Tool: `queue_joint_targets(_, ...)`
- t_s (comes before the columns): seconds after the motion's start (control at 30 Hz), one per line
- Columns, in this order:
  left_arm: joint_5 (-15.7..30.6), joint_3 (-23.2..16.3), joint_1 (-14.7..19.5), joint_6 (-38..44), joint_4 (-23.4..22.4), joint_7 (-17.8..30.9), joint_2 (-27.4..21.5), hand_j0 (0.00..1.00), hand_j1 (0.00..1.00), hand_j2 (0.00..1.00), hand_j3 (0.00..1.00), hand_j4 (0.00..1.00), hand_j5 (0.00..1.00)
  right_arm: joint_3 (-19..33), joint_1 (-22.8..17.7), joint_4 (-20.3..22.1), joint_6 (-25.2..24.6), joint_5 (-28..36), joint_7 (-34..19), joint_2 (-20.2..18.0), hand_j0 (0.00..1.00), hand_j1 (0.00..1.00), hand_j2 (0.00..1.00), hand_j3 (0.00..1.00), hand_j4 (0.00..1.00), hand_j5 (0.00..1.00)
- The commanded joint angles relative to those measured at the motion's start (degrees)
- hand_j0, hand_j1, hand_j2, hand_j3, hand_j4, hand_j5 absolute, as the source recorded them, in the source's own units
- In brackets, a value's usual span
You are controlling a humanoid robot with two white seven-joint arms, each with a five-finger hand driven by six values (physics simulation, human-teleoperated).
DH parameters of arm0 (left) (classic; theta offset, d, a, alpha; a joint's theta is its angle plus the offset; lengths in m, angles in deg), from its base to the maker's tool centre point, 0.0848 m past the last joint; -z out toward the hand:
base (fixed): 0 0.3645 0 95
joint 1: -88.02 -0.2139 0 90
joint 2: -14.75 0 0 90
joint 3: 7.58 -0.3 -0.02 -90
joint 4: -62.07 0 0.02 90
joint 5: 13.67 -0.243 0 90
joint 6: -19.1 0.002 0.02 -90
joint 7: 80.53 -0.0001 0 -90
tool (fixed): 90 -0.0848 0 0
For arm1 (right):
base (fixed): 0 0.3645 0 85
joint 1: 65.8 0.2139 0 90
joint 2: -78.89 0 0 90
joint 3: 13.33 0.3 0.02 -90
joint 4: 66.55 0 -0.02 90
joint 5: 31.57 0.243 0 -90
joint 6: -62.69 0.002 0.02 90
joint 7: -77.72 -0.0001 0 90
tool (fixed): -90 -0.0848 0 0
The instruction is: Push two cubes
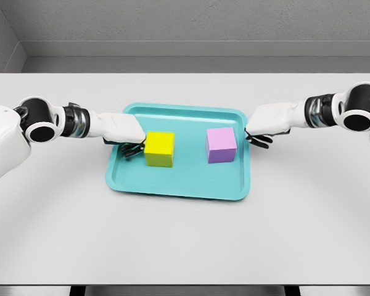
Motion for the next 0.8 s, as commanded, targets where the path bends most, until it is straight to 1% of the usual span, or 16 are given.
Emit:
queue_joint_targets(0.0,0.2,0.0,0.0,0.1,-0.5,0.0,0.4,0.04,0.04,0.04,0.04,0.04,0.04,-0.8,0.0,-0.8,-0.1,-0.3,0.0,0.5,0.0,0.0,0.0,0.0,0.0,0.0)
queue_joint_targets(0.03,0.2,0.0,0.0,0.1,-1.7,0.0,1.1,0.04,0.04,0.04,0.04,0.04,0.04,-0.9,0.0,-2.0,-0.1,-0.4,0.0,1.4,0.0,0.0,0.0,0.0,0.0,0.0)
queue_joint_targets(0.07,0.2,0.0,0.1,0.1,-1.9,0.0,1.0,0.04,0.04,0.04,0.04,0.04,0.04,-1.3,0.0,-2.2,-0.1,-0.4,0.0,1.6,0.0,0.0,0.0,0.0,0.0,0.0)
queue_joint_targets(0.2,1.0,0.2,0.5,0.1,-2.1,0.0,0.1,0.04,0.04,0.04,0.04,0.04,0.04,-2.3,0.0,-2.5,-0.1,-0.5,0.0,2.4,0.0,0.0,0.0,0.0,0.0,0.0)
queue_joint_targets(0.27,1.3,0.8,0.8,0.1,-3.6,0.0,-0.5,0.06,0.06,0.06,0.06,0.06,0.06,-3.1,0.0,-2.5,-0.1,-1.0,0.0,2.8,0.0,0.0,0.0,0.0,0.0,0.0)
queue_joint_targets(0.37,3.1,0.8,1.4,0.1,-3.4,0.0,-2.6,0.06,0.06,0.06,0.06,0.06,0.06,-3.1,0.1,-2.5,-0.1,-1.0,0.0,3.4,0.0,0.0,0.0,0.0,0.0,0.0)
queue_joint_targets(0.4,5.2,0.8,1.4,0.1,-3.1,0.0,-3.0,0.1,0.1,0.1,0.1,0.1,0.1,-3.2,0.1,-2.4,-0.1,-1.0,0.0,3.5,0.0,0.0,0.0,0.0,0.0,0.0)
queue_joint_targets(0.43,6.7,0.6,1.3,0.1,-3.1,0.0,-3.3,0.1,0.1,0.1,0.1,0.1,0.1,-3.2,0.1,-2.4,-0.1,-1.2,0.0,3.8,0.0,0.0,0.0,0.0,0.0,0.0)
queue_joint_targets(0.57,6.8,0.0,1.0,0.1,-2.4,0.0,-2.9,0.08,0.08,0.08,0.08,0.08,0.08,-3.3,0.2,-2.4,-0.1,-1.2,0.0,5.1,0.0,0.0,0.0,0.0,0.0,0.0)
queue_joint_targets(0.63,6.8,0.0,0.9,0.1,-1.1,0.0,-3.0,0.08,0.08,0.08,0.08,0.08,0.08,-3.4,0.4,-2.4,-0.1,-1.2,0.0,5.2,0.0,0.0,0.0,0.0,0.0,0.0)
queue_joint_targets(0.7,6.8,-2.2,0.9,0.1,-0.8,0.0,-2.1,0.08,0.08,0.08,0.08,0.08,0.08,-3.4,0.5,-2.4,-0.1,-1.2,0.0,5.2,0.0,0.0,0.0,0.0,0.0,0.0)
queue_joint_targets(0.77,6.7,-2.4,0.9,0.1,-0.8,0.0,-1.9,0.07,0.07,0.07,0.07,0.07,0.07,-3.4,0.6,-2.4,-0.1,-1.2,0.0,5.2,0.0,0.0,0.0,0.0,0.0,0.0)
